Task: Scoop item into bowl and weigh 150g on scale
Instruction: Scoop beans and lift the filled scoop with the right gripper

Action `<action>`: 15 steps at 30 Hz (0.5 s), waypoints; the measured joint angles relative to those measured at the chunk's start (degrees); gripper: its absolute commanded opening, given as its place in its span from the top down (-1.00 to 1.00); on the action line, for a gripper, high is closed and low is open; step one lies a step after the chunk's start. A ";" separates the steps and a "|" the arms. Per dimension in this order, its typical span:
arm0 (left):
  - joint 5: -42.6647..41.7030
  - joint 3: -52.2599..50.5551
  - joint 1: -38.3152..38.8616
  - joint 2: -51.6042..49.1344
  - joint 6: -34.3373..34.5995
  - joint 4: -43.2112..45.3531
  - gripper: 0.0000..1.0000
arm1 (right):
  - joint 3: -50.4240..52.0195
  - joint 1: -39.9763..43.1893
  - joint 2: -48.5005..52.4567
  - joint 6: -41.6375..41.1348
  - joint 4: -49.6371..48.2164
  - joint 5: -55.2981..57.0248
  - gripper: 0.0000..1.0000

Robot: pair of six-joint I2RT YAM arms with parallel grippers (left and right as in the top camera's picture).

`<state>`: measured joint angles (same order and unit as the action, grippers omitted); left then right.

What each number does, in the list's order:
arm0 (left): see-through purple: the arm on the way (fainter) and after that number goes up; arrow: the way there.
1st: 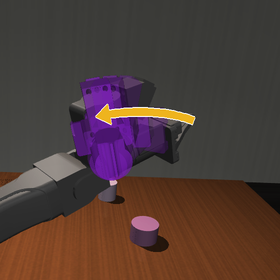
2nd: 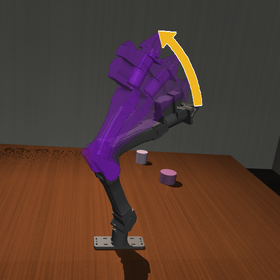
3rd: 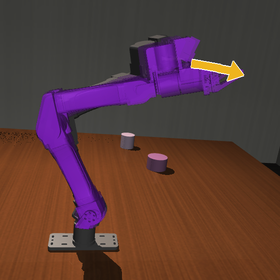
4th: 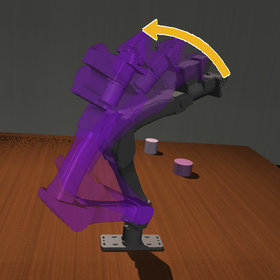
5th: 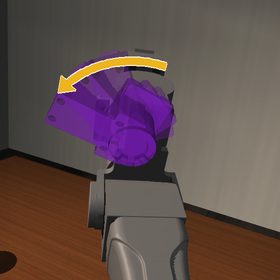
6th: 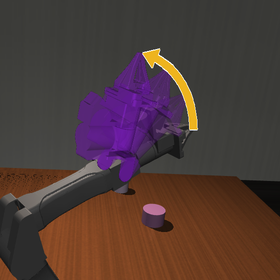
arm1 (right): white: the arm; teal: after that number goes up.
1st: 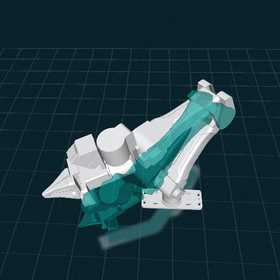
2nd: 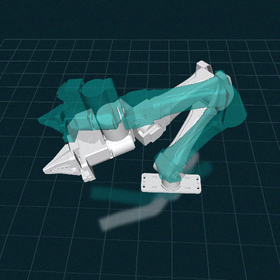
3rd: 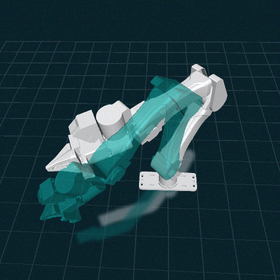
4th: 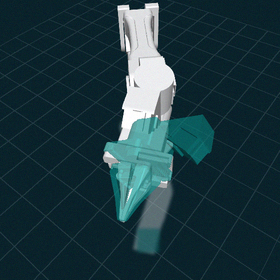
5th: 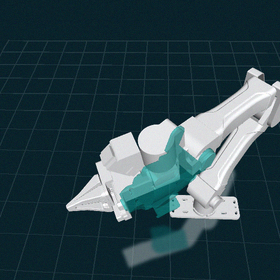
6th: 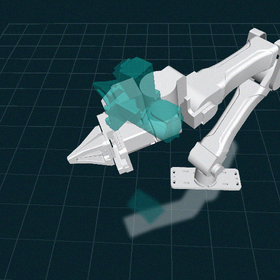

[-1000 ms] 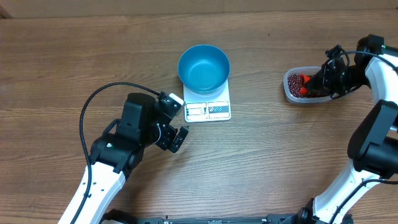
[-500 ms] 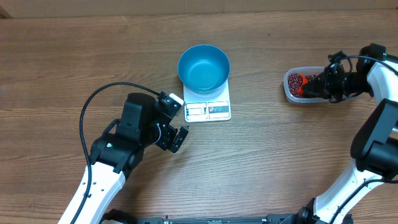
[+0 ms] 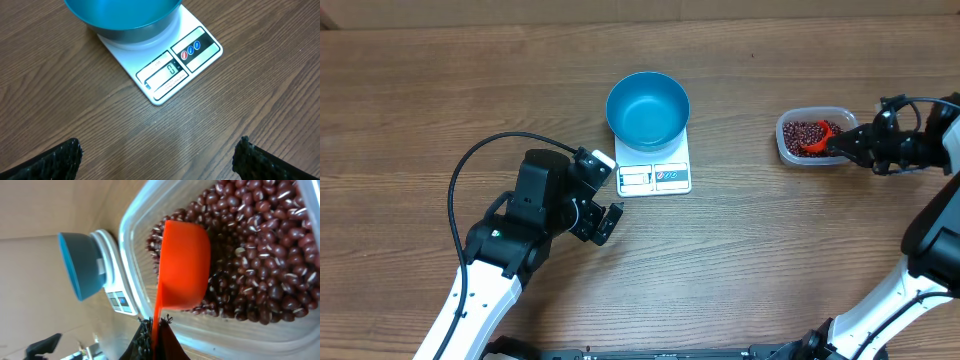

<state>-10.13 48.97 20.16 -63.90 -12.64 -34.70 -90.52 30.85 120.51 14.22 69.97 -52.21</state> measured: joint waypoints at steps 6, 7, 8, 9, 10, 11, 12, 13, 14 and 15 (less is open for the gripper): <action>0.00 0.00 0.00 0.00 0.02 0.02 -0.99 | 0.00 0.81 0.00 1.75 1.16 -3.30 0.92; 0.00 0.00 0.00 0.00 0.02 0.02 -0.99 | 0.00 1.07 0.00 2.12 1.51 -4.02 0.92; 0.00 0.00 0.00 0.00 0.00 0.00 -0.99 | 0.00 1.38 0.02 2.36 1.66 -4.61 0.92; 0.00 0.00 0.00 0.00 0.00 0.00 -0.99 | 0.00 1.77 0.00 2.56 1.88 -5.07 0.93; 0.00 0.00 0.00 0.00 0.00 0.02 -0.99 | 0.00 2.08 0.00 2.69 2.03 -5.44 0.92; 0.02 0.00 0.00 0.00 0.00 0.02 -0.99 | 0.00 2.54 0.00 2.91 2.29 -5.92 0.92; 0.00 0.00 0.00 0.00 0.00 0.02 -0.99 | 0.00 3.06 0.00 3.45 2.84 -6.38 0.92; 0.00 0.00 0.00 0.00 0.00 0.02 -0.98 | 0.00 3.52 0.00 4.09 3.52 -6.86 0.92; 0.00 0.00 0.00 0.02 0.00 0.00 -0.99 | 0.00 4.09 0.00 4.96 4.46 -7.52 0.92; 0.00 0.00 0.00 0.00 0.00 0.00 -0.99 | 0.00 4.52 0.00 5.99 5.53 -8.17 0.93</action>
<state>-10.13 48.97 20.16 -63.90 -12.64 -34.70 -90.52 35.38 120.51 20.21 75.50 -60.38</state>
